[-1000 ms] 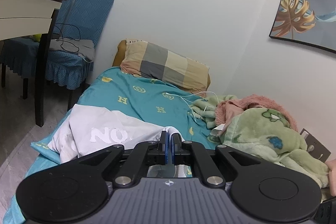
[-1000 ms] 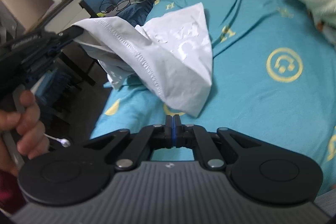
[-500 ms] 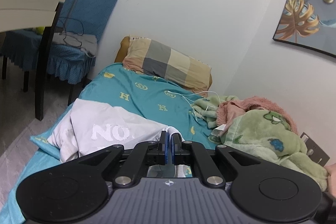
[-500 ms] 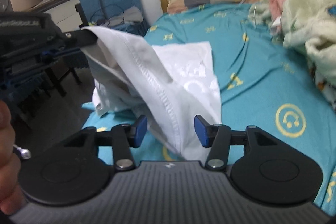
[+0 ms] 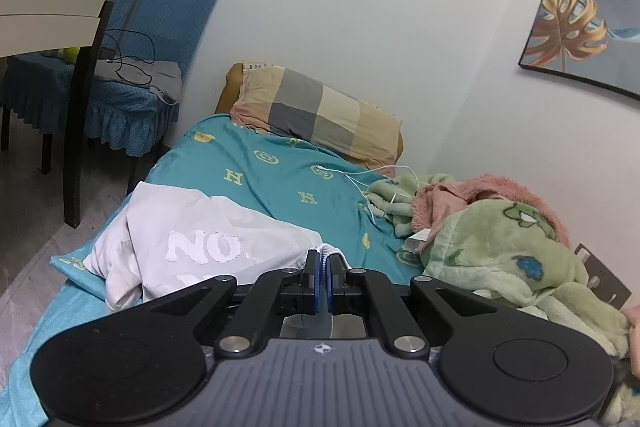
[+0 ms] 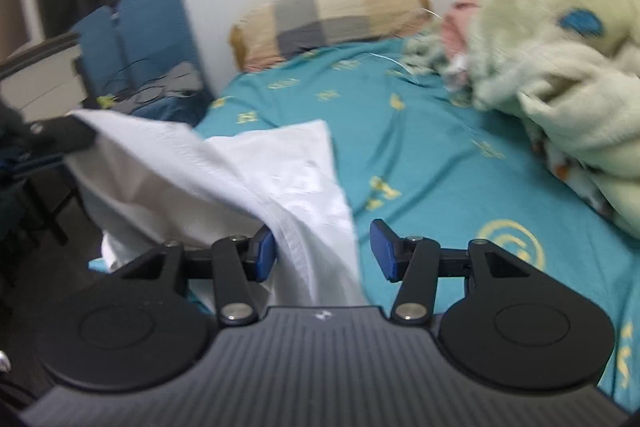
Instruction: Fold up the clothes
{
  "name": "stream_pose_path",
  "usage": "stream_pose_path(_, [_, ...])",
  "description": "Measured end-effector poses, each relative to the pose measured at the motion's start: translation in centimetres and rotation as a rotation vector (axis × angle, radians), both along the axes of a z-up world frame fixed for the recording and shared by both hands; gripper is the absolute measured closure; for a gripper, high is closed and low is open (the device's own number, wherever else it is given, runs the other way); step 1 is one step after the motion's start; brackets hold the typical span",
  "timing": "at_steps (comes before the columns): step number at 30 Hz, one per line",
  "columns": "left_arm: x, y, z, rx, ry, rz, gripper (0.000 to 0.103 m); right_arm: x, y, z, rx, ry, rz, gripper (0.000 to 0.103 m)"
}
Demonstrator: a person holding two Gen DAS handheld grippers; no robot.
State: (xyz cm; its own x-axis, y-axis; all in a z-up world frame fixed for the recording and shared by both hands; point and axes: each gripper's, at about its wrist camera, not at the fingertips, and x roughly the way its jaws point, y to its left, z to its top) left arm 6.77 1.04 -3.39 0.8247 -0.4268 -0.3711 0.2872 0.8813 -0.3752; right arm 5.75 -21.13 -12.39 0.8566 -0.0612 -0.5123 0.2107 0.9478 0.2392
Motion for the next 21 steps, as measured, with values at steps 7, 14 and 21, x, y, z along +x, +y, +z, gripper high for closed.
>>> stream_pose_path(7, [-0.8, -1.3, -0.2, 0.048, -0.027, -0.055, 0.1, -3.0, -2.8, 1.6, 0.067, 0.01, -0.052, 0.051])
stream_pose_path(14, [-1.0, -1.8, -0.9, 0.068, -0.004, -0.087, 0.1, -4.5, -3.9, 1.6, 0.156, 0.081, -0.026, 0.051])
stream_pose_path(21, [-0.9, -1.7, -0.9, 0.057, 0.0, -0.084, 0.1, -4.8, -2.0, 0.2, 0.162, 0.138, 0.052, 0.05])
